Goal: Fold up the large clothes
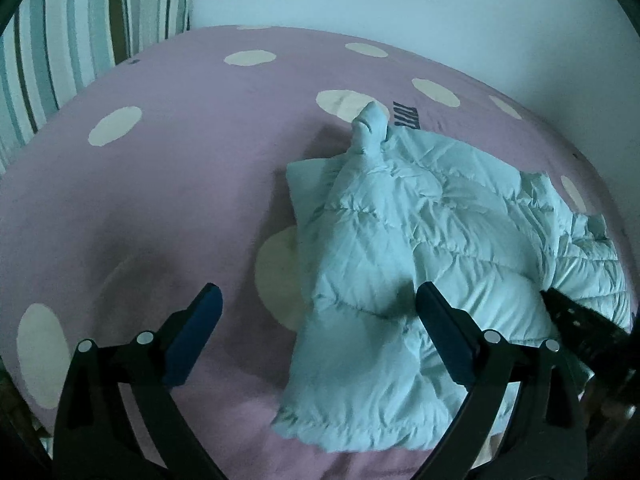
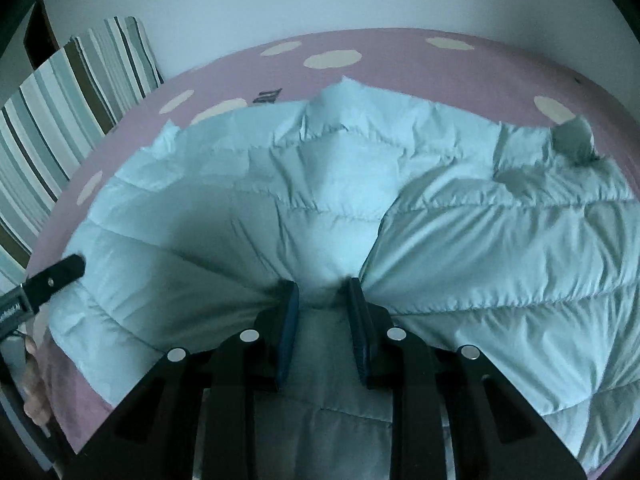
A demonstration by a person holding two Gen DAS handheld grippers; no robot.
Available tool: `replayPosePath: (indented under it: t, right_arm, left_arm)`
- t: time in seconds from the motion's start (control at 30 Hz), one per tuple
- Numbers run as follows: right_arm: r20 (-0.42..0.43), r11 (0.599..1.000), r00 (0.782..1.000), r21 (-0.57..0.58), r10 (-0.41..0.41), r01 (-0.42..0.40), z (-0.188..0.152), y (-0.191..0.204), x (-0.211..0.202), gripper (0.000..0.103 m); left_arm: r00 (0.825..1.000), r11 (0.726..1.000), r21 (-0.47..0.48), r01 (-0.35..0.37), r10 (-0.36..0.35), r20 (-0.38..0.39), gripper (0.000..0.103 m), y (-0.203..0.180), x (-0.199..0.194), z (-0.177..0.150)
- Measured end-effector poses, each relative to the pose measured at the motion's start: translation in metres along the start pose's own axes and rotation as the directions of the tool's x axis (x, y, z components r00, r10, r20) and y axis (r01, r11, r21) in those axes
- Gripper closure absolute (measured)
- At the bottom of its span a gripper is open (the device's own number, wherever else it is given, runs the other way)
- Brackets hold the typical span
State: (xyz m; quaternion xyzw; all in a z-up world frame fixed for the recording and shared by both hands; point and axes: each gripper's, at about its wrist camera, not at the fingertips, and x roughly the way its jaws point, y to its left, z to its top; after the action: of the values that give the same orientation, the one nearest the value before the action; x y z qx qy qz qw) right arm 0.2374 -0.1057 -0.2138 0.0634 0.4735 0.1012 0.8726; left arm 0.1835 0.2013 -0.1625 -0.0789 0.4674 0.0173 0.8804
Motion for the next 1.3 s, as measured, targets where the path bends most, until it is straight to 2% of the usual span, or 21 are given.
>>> replayPosePath:
  t: [0.3, 0.43, 0.73, 0.93, 0.97, 1.0, 1.1, 1.3]
  right_arm:
    - [-0.003, 1.0, 1.0, -0.007, -0.011, 0.011, 0.0, 0.001, 0.002, 0.077]
    - [0.002, 1.0, 1.0, -0.013, -0.022, 0.022, 0.0, 0.003, 0.002, 0.077]
    - [0.006, 1.0, 1.0, -0.014, -0.027, 0.027, -0.001, 0.005, 0.003, 0.077]
    - [0.012, 0.999, 0.999, -0.015, -0.035, 0.035, -0.002, 0.006, 0.003, 0.077]
    - [0.012, 0.999, 0.999, -0.017, -0.035, 0.035, -0.003, 0.006, 0.003, 0.077]
    - [0.014, 0.999, 0.999, -0.017, -0.037, 0.037, -0.003, 0.006, 0.003, 0.077]
    - [0.015, 0.999, 0.999, -0.018, -0.04, 0.041, -0.003, 0.006, 0.002, 0.077]
    - [0.021, 0.999, 0.999, -0.018, -0.05, 0.051, -0.004, 0.008, 0.002, 0.077]
  left_arm:
    - [0.996, 0.996, -0.066, 0.058, -0.062, -0.06, 0.006, 0.007, 0.027, 0.014]
    - [0.993, 0.995, -0.062, 0.074, -0.08, -0.088, 0.006, 0.007, 0.038, 0.015]
    - [0.99, 0.998, -0.033, 0.048, -0.052, -0.133, 0.006, 0.002, 0.057, 0.01]
    - [0.989, 1.0, 0.015, 0.009, -0.007, -0.149, 0.008, -0.006, 0.067, 0.011]
    - [0.989, 1.0, 0.019, 0.02, -0.017, -0.146, 0.018, -0.008, 0.066, 0.012]
    - [0.989, 0.999, 0.019, 0.041, -0.038, -0.144, 0.034, -0.01, 0.065, 0.012]
    - [0.985, 0.996, 0.015, 0.09, -0.087, -0.152, 0.059, -0.019, 0.063, 0.012]
    - [0.977, 0.989, -0.013, 0.15, -0.15, -0.154, 0.086, -0.025, 0.056, 0.016]
